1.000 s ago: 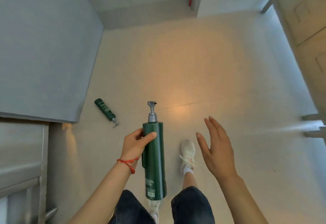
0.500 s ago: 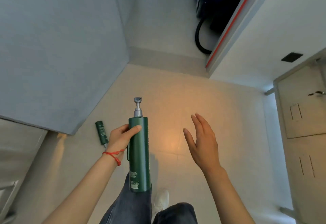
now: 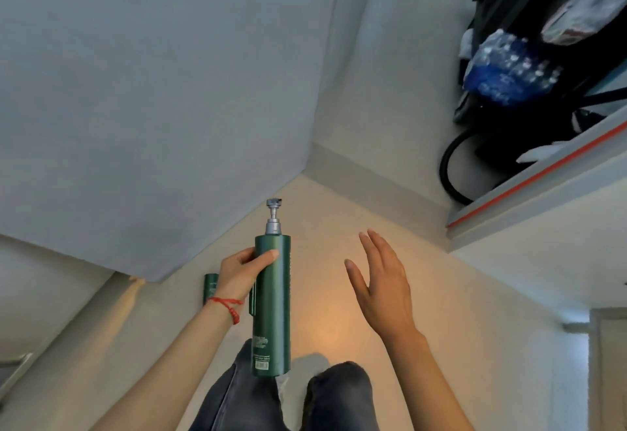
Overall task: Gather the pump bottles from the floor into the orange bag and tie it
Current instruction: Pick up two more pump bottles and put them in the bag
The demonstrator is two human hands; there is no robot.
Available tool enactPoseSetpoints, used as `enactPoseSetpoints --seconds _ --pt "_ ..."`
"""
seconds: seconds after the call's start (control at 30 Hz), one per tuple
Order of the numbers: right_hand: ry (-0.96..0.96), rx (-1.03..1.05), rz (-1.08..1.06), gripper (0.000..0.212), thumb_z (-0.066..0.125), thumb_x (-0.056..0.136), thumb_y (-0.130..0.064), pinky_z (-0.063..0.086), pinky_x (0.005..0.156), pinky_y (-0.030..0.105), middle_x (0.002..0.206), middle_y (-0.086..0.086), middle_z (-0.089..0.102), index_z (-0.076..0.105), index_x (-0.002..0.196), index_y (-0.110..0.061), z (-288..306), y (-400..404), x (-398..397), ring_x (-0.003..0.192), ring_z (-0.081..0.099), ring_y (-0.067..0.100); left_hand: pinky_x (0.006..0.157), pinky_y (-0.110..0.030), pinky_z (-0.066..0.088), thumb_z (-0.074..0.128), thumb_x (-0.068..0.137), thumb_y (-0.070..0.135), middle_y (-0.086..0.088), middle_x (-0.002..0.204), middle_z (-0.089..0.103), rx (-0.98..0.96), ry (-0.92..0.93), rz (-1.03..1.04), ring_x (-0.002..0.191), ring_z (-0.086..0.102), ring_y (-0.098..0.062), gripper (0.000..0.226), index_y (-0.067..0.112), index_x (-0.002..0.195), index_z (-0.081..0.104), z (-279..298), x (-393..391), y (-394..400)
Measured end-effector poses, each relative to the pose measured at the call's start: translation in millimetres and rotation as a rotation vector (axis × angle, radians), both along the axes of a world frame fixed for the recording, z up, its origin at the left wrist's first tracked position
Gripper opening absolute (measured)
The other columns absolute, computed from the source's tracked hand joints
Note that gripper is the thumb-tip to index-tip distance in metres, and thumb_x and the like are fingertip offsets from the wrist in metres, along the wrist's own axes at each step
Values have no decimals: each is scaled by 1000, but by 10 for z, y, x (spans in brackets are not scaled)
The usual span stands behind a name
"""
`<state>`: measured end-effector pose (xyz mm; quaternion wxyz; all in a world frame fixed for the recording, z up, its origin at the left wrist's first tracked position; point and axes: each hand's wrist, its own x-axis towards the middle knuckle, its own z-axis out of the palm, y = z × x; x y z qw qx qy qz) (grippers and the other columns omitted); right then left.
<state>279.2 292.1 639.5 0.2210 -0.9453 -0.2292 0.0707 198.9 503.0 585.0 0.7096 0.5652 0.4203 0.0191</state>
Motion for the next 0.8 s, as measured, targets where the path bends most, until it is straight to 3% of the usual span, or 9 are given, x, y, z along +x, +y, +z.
enactPoseSetpoints --seconds 0.1,0.23,0.43,0.6,0.8 --pt "2 -10 121 49 48 92 -36 29 107 36 144 9 42 40 135 -14 26 369 379 132 39 25 58 -25 51 77 63 30 6 68 74 -20 10 130 71 68 -16 14 23 73 71 -23 113 234" --pt "1 -20 339 49 49 92 -35 29 108 36 144 10 42 42 134 -12 19 954 848 132 39 26 66 -31 52 76 66 23 -1 78 73 -31 2 338 73 67 -18 9 21 73 71 -33 170 526" --pt "32 -17 751 48 49 92 -35 31 107 38 144 9 42 42 135 -13 -15 1888 1342 132 39 25 55 -21 53 74 70 16 4 74 72 0 -22 722 64 67 -10 12 17 81 70 26 184 786" --pt "66 -58 1123 51 41 93 -42 20 108 28 148 4 36 35 138 -18 -86 2451 1433 136 32 19 62 -26 51 73 72 15 -3 79 69 -3 6 1067 69 63 -16 15 13 86 68 40 82 713" --pt "103 -133 1495 51 41 94 -40 20 111 30 149 5 34 33 139 -18 -314 2853 1102 137 29 19 68 -31 51 73 72 18 -5 80 69 -27 35 1448 73 63 -20 10 17 80 68 -23 -405 310"
